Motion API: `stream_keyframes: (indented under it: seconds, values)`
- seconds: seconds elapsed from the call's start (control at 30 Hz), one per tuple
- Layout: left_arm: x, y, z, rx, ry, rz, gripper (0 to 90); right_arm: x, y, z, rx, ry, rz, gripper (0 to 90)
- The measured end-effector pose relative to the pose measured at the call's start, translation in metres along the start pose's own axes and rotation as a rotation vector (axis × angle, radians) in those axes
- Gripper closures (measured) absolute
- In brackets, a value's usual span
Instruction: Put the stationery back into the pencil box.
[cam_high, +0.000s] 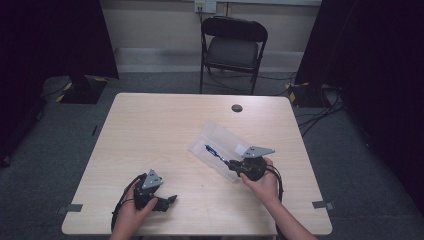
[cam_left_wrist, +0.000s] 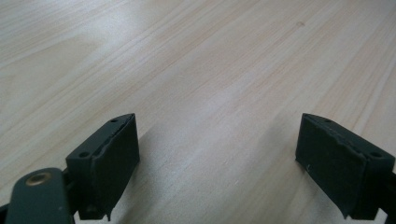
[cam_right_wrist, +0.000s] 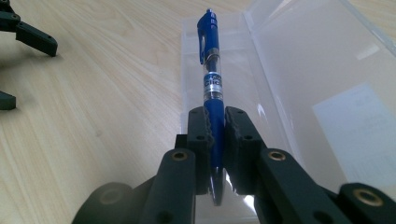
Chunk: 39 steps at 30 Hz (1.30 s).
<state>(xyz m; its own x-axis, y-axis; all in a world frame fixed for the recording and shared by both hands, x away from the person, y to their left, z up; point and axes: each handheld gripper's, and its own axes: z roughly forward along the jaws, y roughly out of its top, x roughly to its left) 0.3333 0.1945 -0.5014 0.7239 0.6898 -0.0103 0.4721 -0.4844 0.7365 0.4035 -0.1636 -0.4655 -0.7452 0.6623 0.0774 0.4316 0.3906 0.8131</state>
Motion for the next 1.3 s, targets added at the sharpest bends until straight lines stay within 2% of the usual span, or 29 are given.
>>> stream_keyframes:
  seconds: [0.8, 1.3]
  values:
    - [0.0, 0.0, 0.0, 0.0, 0.0, -0.001, 13.0, -0.004, -0.008, 0.017, 0.026, -0.01, -0.015, 80.9]
    - [0.0, 0.0, 0.0, 0.0, 0.0, 0.0, 13.0, -0.01, -0.013, 0.02, 0.045, -0.024, -0.017, 80.8]
